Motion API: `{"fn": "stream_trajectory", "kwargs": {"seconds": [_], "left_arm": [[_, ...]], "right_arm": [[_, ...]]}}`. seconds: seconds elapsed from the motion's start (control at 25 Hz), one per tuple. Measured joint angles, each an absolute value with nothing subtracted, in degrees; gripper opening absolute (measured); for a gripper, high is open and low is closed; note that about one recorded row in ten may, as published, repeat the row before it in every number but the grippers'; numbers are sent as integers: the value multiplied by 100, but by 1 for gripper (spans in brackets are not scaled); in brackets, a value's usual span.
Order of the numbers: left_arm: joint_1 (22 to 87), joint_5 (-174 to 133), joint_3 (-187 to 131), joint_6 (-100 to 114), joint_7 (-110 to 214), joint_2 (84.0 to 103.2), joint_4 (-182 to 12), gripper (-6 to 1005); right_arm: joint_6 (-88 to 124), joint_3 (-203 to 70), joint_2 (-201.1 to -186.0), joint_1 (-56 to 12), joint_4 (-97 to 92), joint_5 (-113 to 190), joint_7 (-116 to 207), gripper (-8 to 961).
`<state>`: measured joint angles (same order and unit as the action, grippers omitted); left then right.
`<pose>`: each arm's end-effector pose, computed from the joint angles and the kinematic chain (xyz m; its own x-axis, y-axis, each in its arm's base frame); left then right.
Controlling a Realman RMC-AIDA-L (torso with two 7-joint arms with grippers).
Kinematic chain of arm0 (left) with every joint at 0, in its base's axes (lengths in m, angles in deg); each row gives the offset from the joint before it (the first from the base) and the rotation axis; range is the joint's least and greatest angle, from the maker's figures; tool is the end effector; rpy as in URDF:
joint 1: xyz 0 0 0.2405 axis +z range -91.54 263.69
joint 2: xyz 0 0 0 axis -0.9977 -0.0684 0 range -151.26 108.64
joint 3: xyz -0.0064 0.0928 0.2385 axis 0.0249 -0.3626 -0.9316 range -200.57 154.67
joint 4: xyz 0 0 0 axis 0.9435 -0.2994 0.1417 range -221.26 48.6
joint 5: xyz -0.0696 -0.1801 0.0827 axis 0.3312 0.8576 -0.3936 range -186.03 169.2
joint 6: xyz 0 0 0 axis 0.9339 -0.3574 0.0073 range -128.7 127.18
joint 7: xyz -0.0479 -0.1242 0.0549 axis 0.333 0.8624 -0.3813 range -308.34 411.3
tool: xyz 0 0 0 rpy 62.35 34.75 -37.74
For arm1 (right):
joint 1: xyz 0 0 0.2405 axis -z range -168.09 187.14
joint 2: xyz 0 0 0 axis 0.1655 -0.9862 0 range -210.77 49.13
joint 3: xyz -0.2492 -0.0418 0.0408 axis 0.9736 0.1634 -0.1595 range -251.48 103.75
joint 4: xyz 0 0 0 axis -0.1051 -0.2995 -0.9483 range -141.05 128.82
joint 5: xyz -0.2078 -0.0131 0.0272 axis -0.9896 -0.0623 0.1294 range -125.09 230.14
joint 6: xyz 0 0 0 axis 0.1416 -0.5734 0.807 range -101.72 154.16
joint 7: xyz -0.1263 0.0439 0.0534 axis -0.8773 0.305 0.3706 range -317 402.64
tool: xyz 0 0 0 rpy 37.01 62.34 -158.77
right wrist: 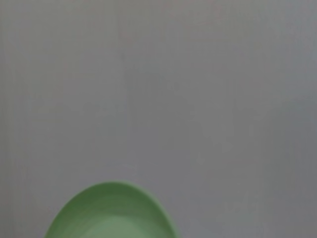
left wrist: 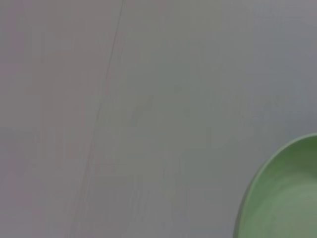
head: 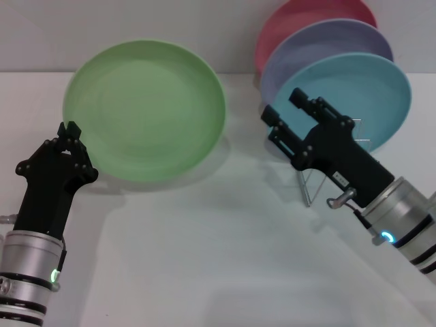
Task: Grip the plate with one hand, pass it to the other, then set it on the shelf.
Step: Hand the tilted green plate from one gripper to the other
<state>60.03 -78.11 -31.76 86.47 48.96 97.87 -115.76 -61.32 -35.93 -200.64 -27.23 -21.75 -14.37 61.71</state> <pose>-0.2776 0.2732 -0.0610 0.5501 -0.1224 0.8261 0.8105 -0.1600 -0.5634 0.2385 0.3054 -0.0711 0.5395 0.0640 -0.8396 -0.6139 -0.6525 -0.4442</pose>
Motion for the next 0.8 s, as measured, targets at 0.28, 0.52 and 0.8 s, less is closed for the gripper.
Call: {"fn": "stream_trajectory", "kwargs": {"seconds": [0.28,0.52,0.8], "left_arm": [[6087,-7947,-2945,8645,4597,9787,-11762,45],[6148,-8011,-2932,8676,4445,9786,-11850,46],[6201,-8189,-2774,8715,3900,9787,-12068,47]], "right_arm": [[-5759,-4372,-20063,-2744,-2258,-2406,6171,607],[-5371,-5066,-20061,-2792,-2321,-3099,6172,607],[-4966,-5838,-20061,-2822,-2384,-3803,6054,607]]}}
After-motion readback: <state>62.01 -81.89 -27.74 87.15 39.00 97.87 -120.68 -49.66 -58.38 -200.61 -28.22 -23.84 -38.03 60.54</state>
